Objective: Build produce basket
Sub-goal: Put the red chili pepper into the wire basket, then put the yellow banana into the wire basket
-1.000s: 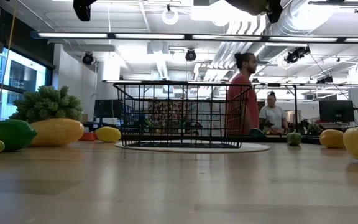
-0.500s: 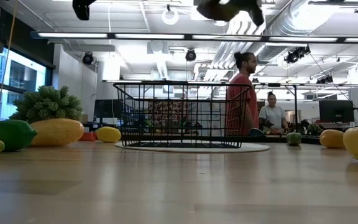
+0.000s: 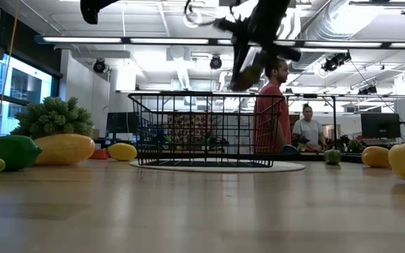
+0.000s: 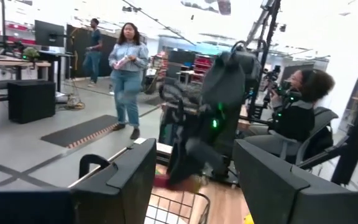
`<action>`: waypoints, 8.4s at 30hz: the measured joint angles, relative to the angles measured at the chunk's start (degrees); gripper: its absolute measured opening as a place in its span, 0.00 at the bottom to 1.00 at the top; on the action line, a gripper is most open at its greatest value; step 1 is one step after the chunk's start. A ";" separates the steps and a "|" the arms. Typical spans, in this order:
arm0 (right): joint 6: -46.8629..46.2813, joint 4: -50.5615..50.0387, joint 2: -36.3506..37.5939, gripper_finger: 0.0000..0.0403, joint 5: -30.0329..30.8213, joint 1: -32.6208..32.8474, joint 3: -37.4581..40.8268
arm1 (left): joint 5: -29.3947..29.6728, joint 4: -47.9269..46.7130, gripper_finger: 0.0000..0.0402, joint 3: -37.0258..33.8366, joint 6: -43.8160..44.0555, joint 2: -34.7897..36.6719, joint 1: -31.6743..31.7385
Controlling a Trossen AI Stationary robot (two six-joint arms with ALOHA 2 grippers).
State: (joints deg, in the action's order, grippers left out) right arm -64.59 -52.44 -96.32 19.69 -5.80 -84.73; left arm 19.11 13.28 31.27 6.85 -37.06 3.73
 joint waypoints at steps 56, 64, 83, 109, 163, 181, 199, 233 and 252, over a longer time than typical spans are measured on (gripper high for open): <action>-4.40 -2.49 -19.58 0.32 -8.82 -6.14 -9.55 | -0.27 -0.11 0.50 0.02 -1.10 -0.02 -0.01; -0.15 3.11 -19.58 0.32 -9.66 -6.78 -9.55 | -0.28 -0.10 0.50 0.02 -1.66 -0.02 -0.02; 81.48 -0.21 -19.54 0.32 -22.43 -8.44 -16.73 | -0.28 -0.11 0.50 0.02 -1.53 -0.02 -0.02; 85.00 0.86 -27.24 0.32 -25.30 -8.57 -16.59 | 2.75 -0.04 0.50 0.02 -0.22 -0.07 -0.02; 76.83 -24.83 -21.41 0.56 -17.45 -8.59 -37.88 | 2.73 -0.13 0.50 0.02 0.47 -0.07 0.00; 48.10 30.90 32.82 0.56 -14.41 -1.41 25.84 | -0.57 -0.61 0.50 0.00 0.46 -0.07 0.00; 51.14 53.72 45.39 0.56 -12.18 -0.50 41.75 | -0.46 -0.61 0.50 0.00 0.48 -0.07 -0.01; 46.59 53.37 45.31 0.56 -12.16 -0.50 41.75 | -18.51 -74.76 0.60 16.28 80.62 -21.93 -40.55; 46.59 52.21 45.31 0.56 -12.16 -0.50 41.75 | -20.26 -67.41 0.83 16.28 84.84 -42.11 -44.00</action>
State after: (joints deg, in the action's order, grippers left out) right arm -18.00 -0.23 -51.00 7.53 -6.31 -42.98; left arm -1.15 -54.13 47.55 91.69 -79.17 -40.28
